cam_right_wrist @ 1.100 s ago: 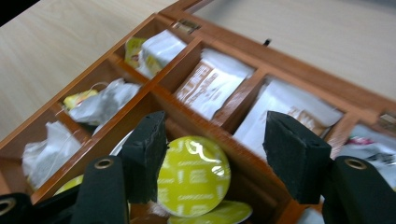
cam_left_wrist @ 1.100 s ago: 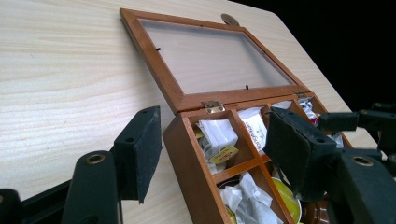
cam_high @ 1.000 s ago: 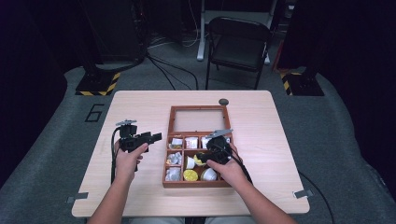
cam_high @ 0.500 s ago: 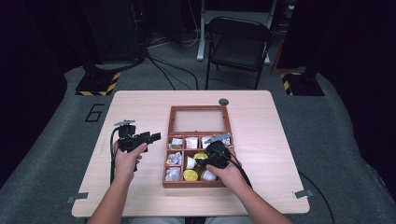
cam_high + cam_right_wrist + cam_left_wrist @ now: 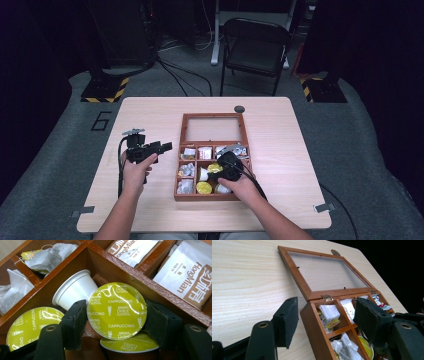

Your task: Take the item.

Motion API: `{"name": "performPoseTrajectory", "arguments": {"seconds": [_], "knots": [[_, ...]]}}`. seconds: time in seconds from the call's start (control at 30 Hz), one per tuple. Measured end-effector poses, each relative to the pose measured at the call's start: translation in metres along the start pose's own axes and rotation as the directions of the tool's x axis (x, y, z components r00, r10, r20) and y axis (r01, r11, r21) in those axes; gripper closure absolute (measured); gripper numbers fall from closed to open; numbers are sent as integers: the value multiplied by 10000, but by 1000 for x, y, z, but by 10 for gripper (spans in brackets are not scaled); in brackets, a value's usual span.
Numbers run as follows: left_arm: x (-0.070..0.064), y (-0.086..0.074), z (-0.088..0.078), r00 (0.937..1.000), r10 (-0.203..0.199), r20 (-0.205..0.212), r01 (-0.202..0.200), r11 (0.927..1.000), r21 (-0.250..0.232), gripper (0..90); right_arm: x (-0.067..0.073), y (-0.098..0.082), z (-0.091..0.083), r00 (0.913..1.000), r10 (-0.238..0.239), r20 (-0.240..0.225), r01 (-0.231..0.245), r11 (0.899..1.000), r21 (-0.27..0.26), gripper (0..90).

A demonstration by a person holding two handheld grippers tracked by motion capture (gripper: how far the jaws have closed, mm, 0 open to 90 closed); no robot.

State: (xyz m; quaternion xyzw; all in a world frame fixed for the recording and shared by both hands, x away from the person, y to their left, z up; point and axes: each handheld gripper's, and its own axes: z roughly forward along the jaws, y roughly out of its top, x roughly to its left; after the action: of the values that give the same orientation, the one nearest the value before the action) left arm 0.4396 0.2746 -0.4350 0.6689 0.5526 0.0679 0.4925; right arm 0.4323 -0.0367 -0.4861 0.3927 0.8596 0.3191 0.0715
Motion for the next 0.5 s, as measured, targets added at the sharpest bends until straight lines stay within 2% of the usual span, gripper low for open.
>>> {"name": "performPoseTrajectory", "arguments": {"seconds": [0.17,0.37,0.5], "knots": [[0,0,0,10000,-69,1,69,10000,-18,361,-1,0,0,9998,146,-102,-146,9999,30,367],[0,0,0,10000,-70,16,70,10000,10,361,-1,0,0,10000,-24,-77,24,10000,2,370],[0,0,0,9999,-149,-12,149,9999,-51,361,-2,2,-5,9995,37,-322,-42,9998,-175,370]]}}
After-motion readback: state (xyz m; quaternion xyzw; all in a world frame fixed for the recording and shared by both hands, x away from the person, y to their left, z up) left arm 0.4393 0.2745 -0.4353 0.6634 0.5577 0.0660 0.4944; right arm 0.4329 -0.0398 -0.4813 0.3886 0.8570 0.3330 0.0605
